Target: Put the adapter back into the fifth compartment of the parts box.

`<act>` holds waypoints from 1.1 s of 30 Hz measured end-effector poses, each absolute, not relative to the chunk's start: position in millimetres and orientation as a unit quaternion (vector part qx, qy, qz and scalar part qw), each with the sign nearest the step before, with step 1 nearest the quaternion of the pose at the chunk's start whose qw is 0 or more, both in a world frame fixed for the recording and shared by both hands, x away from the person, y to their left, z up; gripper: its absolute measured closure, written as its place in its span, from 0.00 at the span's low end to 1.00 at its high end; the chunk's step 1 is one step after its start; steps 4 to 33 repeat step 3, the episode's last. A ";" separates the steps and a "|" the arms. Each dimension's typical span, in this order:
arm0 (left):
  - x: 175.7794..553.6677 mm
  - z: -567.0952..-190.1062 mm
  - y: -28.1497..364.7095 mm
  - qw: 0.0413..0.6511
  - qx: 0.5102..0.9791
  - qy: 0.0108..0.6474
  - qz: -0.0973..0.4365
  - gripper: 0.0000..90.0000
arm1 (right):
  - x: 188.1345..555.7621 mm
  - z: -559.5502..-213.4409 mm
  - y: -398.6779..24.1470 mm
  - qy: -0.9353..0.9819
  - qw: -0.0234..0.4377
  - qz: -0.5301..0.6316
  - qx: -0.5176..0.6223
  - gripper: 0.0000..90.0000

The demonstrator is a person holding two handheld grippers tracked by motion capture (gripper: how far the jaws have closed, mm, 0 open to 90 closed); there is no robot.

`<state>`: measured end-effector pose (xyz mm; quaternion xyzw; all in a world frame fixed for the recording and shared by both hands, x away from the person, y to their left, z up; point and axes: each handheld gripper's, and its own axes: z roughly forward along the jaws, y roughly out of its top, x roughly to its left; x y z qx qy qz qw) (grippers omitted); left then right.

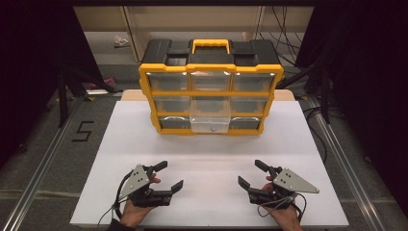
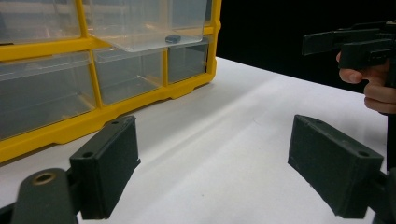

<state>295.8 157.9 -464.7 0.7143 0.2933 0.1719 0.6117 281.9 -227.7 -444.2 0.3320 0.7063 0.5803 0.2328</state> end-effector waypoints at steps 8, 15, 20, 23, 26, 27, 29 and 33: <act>296.0 -464.7 158.0 0.612 0.714 0.294 0.172 0.17 | 282.1 -444.1 -228.0 0.706 0.234 0.580 0.332 0.24; 296.0 -464.7 158.0 0.612 0.714 0.294 0.172 0.17 | 282.1 -444.1 -228.0 0.706 0.234 0.580 0.332 0.24; 296.0 -464.7 158.0 0.612 0.714 0.294 0.172 0.17 | 282.1 -444.1 -228.0 0.706 0.234 0.580 0.332 0.24; 296.0 -464.7 158.0 0.612 0.714 0.294 0.172 0.17 | 282.1 -444.1 -228.0 0.706 0.234 0.580 0.332 0.24; 296.0 -464.7 158.0 0.612 0.714 0.294 0.172 0.17 | 282.1 -444.1 -228.0 0.706 0.234 0.580 0.332 0.24; 296.0 -464.7 158.0 0.612 0.714 0.294 0.172 0.17 | 282.1 -444.1 -228.0 0.706 0.234 0.580 0.332 0.24; 296.0 -464.7 158.0 0.612 0.714 0.294 0.172 0.17 | 282.1 -444.1 -228.0 0.706 0.234 0.580 0.332 0.24; 296.0 -464.7 158.0 0.612 0.714 0.294 0.172 0.17 | 282.1 -444.1 -228.0 0.706 0.234 0.580 0.332 0.24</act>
